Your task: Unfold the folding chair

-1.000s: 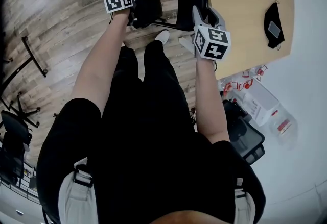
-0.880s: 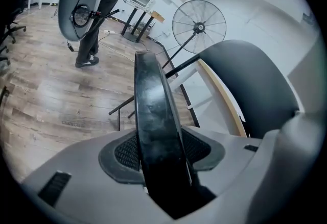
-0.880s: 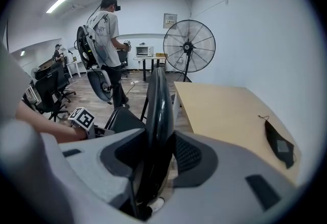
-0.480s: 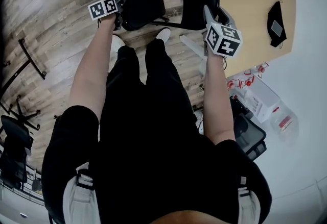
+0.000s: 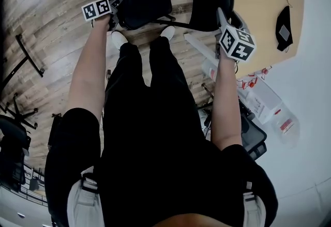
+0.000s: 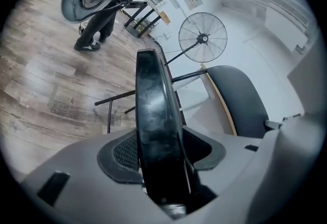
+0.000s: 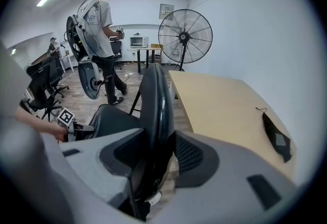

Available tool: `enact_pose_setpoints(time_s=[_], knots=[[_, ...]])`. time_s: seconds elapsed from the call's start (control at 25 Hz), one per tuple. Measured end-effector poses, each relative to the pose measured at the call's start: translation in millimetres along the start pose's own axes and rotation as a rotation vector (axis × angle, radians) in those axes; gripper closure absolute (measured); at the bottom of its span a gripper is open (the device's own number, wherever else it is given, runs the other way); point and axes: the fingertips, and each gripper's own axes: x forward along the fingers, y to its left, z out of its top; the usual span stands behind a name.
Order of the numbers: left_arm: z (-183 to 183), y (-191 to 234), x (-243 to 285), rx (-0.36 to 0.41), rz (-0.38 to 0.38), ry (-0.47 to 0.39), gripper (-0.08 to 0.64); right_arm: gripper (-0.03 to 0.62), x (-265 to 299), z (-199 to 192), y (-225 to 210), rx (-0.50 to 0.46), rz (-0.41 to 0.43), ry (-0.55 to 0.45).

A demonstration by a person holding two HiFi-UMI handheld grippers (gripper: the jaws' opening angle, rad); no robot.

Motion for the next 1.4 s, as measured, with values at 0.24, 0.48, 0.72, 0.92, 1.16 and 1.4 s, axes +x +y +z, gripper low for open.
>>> enact_pose_setpoints(time_s=[0.24,0.48,0.72,0.92,1.16,1.4], knots=[[-2,29,-3,-0.032,-0.067,0.008,0.33,0.422,11,-6,1,0.012,-0.002,0.027],[-4,59,-9,-0.07,-0.151,-0.006,0.331,0.419,25,-12,6,0.017,0.003,0.056],[-8,85,-7,-0.088,-0.189,0.017,0.333,0.415,39,-21,0,0.025,-0.016,0.096],[-15,100,-1,-0.106,-0.232,0.033,0.337,0.413,49,-30,-9,0.029,-0.018,0.123],[-17,132,-3,-0.132,-0.279,0.04,0.337,0.411,62,-38,-1,0.032,-0.011,0.148],[-24,162,-2,-0.158,-0.286,0.034,0.331,0.41,76,-47,2,0.027,-0.013,0.165]])
